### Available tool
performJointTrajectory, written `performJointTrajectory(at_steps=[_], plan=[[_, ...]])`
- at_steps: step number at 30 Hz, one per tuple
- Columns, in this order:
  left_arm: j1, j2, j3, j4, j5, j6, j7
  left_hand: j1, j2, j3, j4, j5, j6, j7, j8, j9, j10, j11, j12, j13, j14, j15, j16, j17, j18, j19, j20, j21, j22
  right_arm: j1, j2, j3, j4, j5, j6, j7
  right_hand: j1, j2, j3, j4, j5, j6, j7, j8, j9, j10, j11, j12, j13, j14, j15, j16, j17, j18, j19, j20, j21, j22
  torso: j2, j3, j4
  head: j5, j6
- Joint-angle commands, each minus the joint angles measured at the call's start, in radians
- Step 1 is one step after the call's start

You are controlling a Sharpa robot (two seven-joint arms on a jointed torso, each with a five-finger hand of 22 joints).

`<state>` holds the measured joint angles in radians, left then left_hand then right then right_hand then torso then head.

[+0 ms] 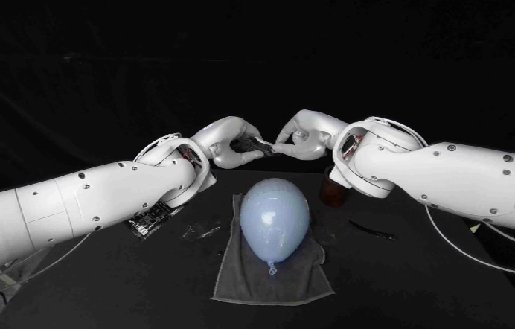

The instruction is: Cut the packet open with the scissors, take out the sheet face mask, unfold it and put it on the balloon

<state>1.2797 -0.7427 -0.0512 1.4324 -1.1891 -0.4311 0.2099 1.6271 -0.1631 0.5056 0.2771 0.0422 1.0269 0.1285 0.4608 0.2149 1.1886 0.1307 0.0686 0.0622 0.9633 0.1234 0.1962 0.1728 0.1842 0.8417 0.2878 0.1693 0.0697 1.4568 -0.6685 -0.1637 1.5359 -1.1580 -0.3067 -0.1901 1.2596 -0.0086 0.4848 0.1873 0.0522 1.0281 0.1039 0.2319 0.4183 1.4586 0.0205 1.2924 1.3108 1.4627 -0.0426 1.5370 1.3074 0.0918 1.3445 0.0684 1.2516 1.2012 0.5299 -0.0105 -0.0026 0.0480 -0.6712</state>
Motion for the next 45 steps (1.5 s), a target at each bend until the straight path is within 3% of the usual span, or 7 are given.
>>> performJointTrajectory(at_steps=[1,7,28,33,37,43,45], plan=[[0.003,0.002,0.002,0.004,-0.005,0.004,0.005,0.007,0.0,0.004,-0.001,0.005,0.004,-0.001,0.004,0.047,0.008,-0.002,-0.004,0.001,0.008,-0.002,-0.006,0.0,-0.002,0.007,-0.003,-0.007,-0.001,0.0,0.001,0.0,-0.001,-0.006,0.019,-0.002,0.002,0.018,0.01,0.001,-0.004,0.001,-0.006,0.005,0.002,0.02,-0.004,0.006,0.065,0.087,-0.005,0.007,0.156,-0.002,0.001,-0.006,0.006,0.002,0.0,0.0005,-0.0005,-0.002,0.002],[0.004,0.003,0.002,0.004,-0.008,0.004,0.004,0.007,0.0,0.006,-0.002,0.005,0.004,-0.002,0.005,0.048,0.008,-0.002,-0.004,0.001,0.008,-0.002,-0.006,0.0,-0.002,0.007,-0.003,-0.007,-0.001,0.0,0.001,0.0,-0.005,-0.007,0.021,-0.003,-0.002,0.047,0.029,0.014,-0.004,0.001,-0.004,0.006,0.006,0.023,-0.002,0.013,0.072,0.088,-0.004,0.008,0.16,-0.003,0.001,-0.006,0.006,0.004,0.0,0.0014,-0.0007,-0.003,0.002],[0.014,0.008,0.002,0.014,-0.019,0.007,0.002,0.007,-0.001,0.008,-0.003,0.005,0.004,-0.003,0.005,0.048,0.009,-0.001,-0.005,0.001,0.009,-0.002,-0.007,0.0,-0.002,0.008,-0.003,-0.007,-0.001,0.001,0.009,0.0,-0.019,-0.007,0.036,-0.003,-0.004,0.046,0.031,0.016,-0.004,0.001,-0.004,0.007,0.007,0.025,-0.002,0.02,0.078,0.088,-0.004,0.008,0.161,-0.002,0.0,-0.006,0.005,0.004,0.0,-0.0002,0.0001,-0.009,-0.001],[0.014,0.01,0.002,0.007,-0.019,0.009,0.0,0.007,-0.001,0.008,-0.003,0.005,0.004,-0.003,0.005,0.048,0.009,-0.001,-0.005,0.001,0.009,-0.002,-0.007,0.0,-0.002,0.008,-0.003,-0.007,-0.001,0.002,0.003,0.0,-0.009,-0.006,0.031,0.004,-0.013,-0.037,-0.006,0.0,-0.004,-0.007,-0.003,0.007,0.013,0.024,-0.001,0.019,0.08,0.087,-0.003,0.007,0.156,-0.002,-0.002,-0.005,0.002,0.003,0.0,-0.0002,0.001,-0.008,0.0],[0.014,0.011,0.002,0.001,-0.019,0.011,-0.001,0.007,-0.001,0.008,-0.003,0.005,0.004,-0.003,0.005,0.048,0.009,-0.001,-0.005,0.001,0.009,-0.002,-0.007,0.0,-0.002,0.008,-0.003,-0.007,-0.001,0.002,-0.005,0.001,0.007,-0.005,0.021,0.012,-0.045,-0.092,-0.056,0.015,-0.004,-0.017,0.004,0.0,0.013,0.023,0.004,0.015,0.08,0.086,0.001,0.006,0.153,-0.002,-0.004,-0.003,-0.001,0.001,0.0,0.0003,-0.0007,-0.009,0.002],[0.014,0.012,0.002,0.002,-0.017,0.015,-0.004,0.007,-0.001,0.008,-0.003,0.005,0.004,-0.003,0.005,0.048,0.009,-0.001,-0.005,0.001,0.009,-0.002,-0.007,0.0,-0.002,0.008,-0.003,-0.007,-0.001,0.002,-0.013,0.001,0.021,-0.006,0.002,0.021,-0.057,-0.131,-0.104,0.029,-0.004,-0.036,0.011,-0.014,0.01,0.014,0.01,-0.004,0.07,0.083,0.006,0.002,0.14,0.002,-0.014,0.002,-0.016,-0.012,0.0,0.0011,-0.0008,-0.009,0.004],[0.014,0.013,0.002,0.003,-0.017,0.015,-0.005,0.006,-0.001,0.01,-0.003,0.005,0.004,-0.004,0.006,0.049,0.009,-0.001,-0.005,0.001,0.009,-0.001,-0.008,0.0,-0.002,0.008,-0.003,-0.008,-0.001,0.003,-0.012,0.001,0.019,-0.01,-0.005,0.019,-0.056,-0.133,-0.108,0.03,-0.004,-0.037,0.012,-0.016,0.01,0.013,0.011,-0.007,0.068,0.083,0.007,0.002,0.138,0.002,-0.015,0.002,-0.017,-0.013,0.0,0.0014,-0.0009,-0.01,0.003]])
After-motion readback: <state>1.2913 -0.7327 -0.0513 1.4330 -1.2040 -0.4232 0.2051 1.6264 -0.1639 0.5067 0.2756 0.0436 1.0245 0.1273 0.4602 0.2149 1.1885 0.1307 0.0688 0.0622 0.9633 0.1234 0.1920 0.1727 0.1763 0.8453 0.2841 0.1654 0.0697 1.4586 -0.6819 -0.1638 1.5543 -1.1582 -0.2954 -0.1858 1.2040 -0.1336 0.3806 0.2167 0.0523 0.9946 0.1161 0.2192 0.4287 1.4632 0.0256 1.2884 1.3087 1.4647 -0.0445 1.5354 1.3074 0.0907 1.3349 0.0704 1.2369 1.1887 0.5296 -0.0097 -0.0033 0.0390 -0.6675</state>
